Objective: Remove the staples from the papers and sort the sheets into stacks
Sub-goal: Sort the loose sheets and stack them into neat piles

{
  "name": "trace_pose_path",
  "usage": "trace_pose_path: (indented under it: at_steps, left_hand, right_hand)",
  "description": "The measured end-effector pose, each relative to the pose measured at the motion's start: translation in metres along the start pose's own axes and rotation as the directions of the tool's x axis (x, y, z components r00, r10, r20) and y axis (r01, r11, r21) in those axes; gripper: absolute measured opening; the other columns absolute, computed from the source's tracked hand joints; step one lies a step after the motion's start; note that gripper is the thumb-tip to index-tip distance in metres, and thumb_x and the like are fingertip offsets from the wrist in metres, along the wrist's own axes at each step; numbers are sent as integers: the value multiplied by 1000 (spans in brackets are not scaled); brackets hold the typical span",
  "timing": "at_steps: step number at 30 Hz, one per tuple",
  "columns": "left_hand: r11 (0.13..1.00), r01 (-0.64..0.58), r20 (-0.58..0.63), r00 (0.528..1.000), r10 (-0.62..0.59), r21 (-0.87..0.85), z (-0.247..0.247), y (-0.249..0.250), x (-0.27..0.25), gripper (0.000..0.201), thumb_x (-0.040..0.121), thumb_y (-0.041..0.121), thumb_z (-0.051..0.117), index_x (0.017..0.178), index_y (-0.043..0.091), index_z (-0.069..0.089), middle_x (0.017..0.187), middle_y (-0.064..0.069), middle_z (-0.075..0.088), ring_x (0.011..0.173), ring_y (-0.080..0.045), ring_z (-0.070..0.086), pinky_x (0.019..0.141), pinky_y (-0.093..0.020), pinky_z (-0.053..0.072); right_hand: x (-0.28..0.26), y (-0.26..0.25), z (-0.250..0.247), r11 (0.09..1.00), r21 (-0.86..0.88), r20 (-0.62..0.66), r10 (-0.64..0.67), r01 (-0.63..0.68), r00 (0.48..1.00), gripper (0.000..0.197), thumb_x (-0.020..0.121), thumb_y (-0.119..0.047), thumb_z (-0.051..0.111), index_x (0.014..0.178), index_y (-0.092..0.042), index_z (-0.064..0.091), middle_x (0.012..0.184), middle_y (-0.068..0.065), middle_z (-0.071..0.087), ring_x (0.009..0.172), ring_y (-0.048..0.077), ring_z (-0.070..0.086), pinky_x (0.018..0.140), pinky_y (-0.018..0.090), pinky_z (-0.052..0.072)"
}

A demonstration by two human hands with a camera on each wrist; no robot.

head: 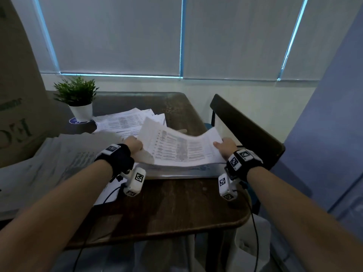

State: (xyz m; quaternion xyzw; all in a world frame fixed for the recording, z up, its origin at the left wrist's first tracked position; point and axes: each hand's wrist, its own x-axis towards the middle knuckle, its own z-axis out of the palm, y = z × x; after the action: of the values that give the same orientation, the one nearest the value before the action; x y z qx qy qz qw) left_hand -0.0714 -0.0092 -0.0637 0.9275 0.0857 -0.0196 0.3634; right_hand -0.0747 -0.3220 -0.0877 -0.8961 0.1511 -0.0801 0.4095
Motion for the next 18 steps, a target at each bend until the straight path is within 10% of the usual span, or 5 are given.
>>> trace_pose_path:
  at_steps: [10, 13, 18]
  left_hand:
    - [963, 109, 53, 991, -126, 248, 21, 2, -13, 41, 98, 9, 42, 135, -8, 39, 141, -21, 42, 129, -32, 42, 101, -33, 36]
    - [964, 111, 76, 988, -133, 243, 20, 3, -13, 40, 97, 6, 44, 133, -10, 39, 140, -21, 42, 127, -32, 44, 100, -34, 38]
    - [997, 72, 93, 993, -74, 23, -14, 0, -11, 27, 90, 6, 53, 113, -8, 54, 112, -20, 57, 105, -32, 55, 84, -36, 46]
  right_hand:
    - [-5, 0, 5, 929, -358, 237, 188, -94, 953, 39, 97, -30, 59, 125, -2, 59, 128, 14, 60, 117, 30, 57, 99, 37, 47]
    - [-3, -5, 1, 887, -458, 314, 212, -48, 925, 14, 90, -15, 61, 101, -6, 64, 114, 12, 62, 104, 25, 58, 88, 31, 45]
    - [0, -44, 15, 819, -572, 157, 50, 50, 986, 35, 90, -31, 56, 115, -7, 58, 126, 16, 56, 116, 33, 55, 98, 38, 46]
